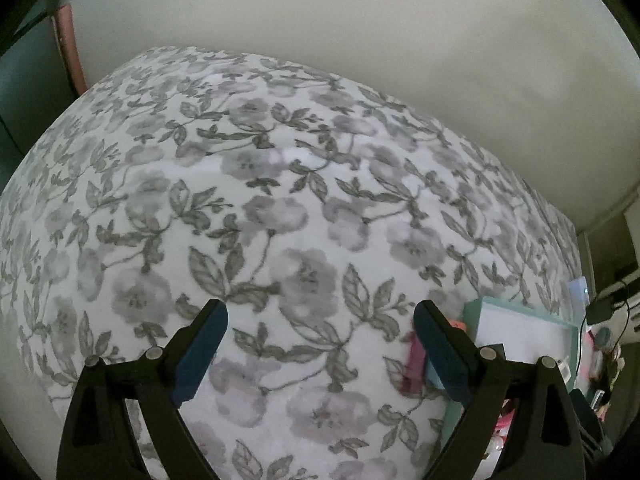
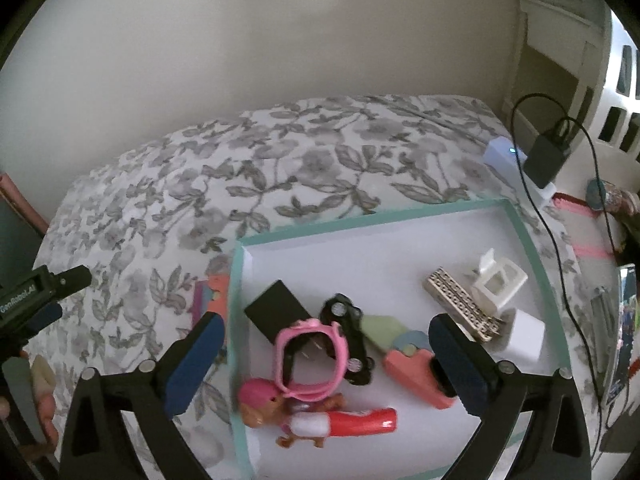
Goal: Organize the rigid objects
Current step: 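Move both open grippers back to the magenta tube and phone case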
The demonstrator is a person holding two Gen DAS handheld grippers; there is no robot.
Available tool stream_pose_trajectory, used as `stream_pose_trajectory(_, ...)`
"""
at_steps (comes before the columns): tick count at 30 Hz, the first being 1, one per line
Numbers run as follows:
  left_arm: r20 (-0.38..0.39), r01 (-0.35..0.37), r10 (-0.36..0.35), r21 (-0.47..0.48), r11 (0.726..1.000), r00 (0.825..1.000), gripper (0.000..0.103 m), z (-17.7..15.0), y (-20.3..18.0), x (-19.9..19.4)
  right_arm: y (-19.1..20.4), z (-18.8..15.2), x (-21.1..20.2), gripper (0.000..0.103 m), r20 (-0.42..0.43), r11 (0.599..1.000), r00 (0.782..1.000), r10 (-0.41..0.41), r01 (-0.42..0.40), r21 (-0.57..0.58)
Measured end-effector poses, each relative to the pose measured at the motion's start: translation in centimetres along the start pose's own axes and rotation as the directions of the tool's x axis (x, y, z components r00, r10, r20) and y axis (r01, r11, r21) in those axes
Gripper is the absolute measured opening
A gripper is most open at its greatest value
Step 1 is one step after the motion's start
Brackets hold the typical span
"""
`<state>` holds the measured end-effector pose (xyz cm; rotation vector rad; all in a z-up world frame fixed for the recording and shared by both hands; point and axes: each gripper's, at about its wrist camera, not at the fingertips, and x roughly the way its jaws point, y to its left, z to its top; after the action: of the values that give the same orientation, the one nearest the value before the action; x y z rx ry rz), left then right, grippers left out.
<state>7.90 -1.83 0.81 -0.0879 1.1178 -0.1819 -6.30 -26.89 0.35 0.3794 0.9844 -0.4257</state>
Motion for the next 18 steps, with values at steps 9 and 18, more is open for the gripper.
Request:
stream_pose_trajectory(9,-0.058,0.016,-0.015,0.029,0.999,0.998,0.094,0.2,-0.4,1.7,3.0,1.9,1.0,0.103,-0.005,0.999,1.000,0.025,-0.025,-0.033)
stream_pose_trajectory(18,-0.165,0.041,-0.023,0.106,0.994,0.986,0.094,-1.3,-3.3,5.7,3.1,1.9,4.1,0.103,-0.060,0.999,0.998,0.023,-0.026,-0.041)
